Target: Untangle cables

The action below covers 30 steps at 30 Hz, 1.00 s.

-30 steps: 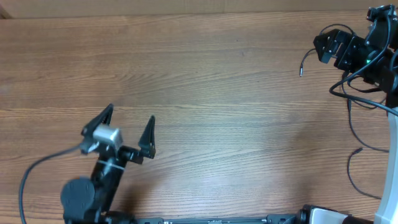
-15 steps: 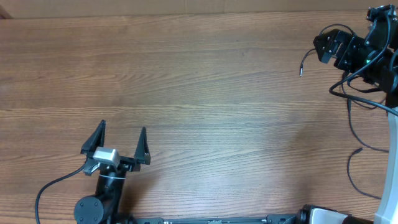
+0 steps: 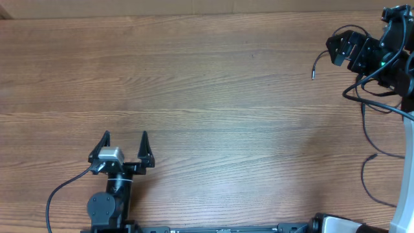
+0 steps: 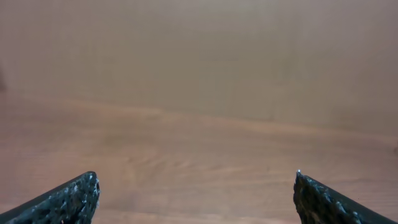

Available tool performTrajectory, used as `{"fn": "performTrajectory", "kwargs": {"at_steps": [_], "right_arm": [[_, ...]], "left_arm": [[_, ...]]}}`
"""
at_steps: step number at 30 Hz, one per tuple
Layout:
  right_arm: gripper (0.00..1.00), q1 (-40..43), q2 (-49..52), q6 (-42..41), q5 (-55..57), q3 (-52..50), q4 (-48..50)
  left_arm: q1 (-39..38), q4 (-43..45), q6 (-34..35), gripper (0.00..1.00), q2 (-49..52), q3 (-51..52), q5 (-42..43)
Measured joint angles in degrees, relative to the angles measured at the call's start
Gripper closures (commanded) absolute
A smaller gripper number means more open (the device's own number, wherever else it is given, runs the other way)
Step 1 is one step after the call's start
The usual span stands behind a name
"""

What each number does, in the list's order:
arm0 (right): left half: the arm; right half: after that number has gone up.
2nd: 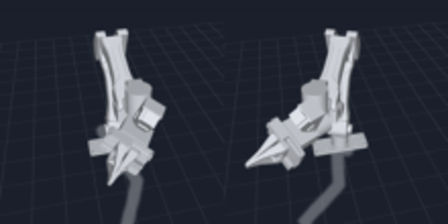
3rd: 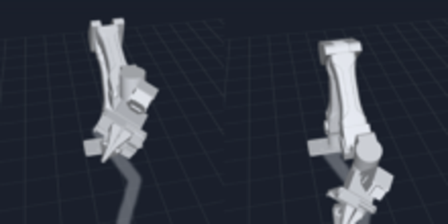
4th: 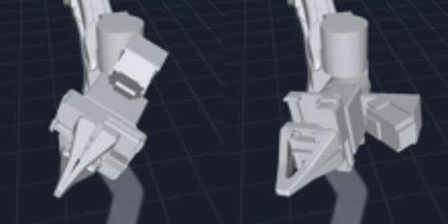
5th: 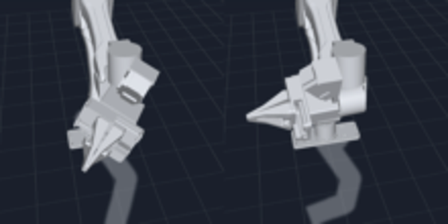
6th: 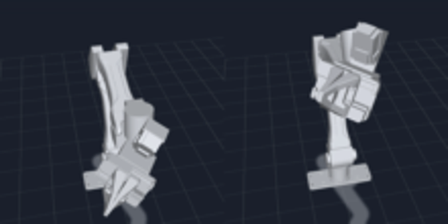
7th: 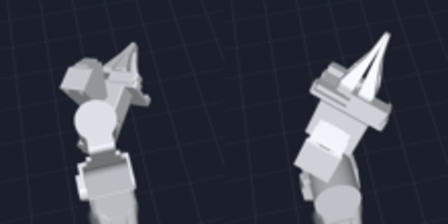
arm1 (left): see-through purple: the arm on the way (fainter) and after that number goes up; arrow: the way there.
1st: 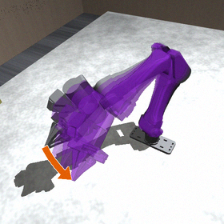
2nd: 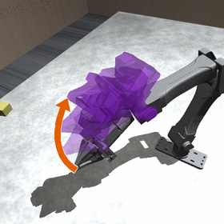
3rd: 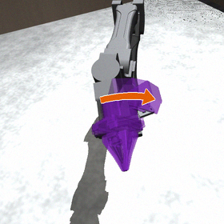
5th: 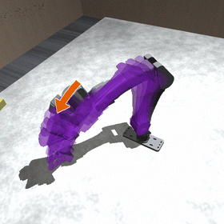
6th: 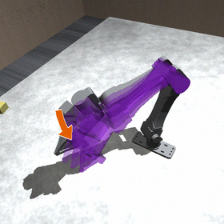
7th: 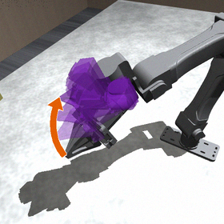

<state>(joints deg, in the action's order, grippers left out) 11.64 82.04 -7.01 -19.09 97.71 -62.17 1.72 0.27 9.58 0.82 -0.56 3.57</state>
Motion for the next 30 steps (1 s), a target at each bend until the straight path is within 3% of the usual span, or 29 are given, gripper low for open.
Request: {"fn": "performTrajectory", "kwargs": {"at_steps": [3, 30], "right_arm": [[0.0, -0.02, 0.0, 0.02, 0.0, 0.0, 0.04], [0.0, 0.0, 0.0, 0.0, 0.02, 0.0, 0.0]], "left_arm": [[1.16, -4.57, 0.46, 0.0, -0.04, 0.07, -1.09], [2.1, -4.68, -2.6, 0.01, -0.07, 0.07, -2.56]]}}
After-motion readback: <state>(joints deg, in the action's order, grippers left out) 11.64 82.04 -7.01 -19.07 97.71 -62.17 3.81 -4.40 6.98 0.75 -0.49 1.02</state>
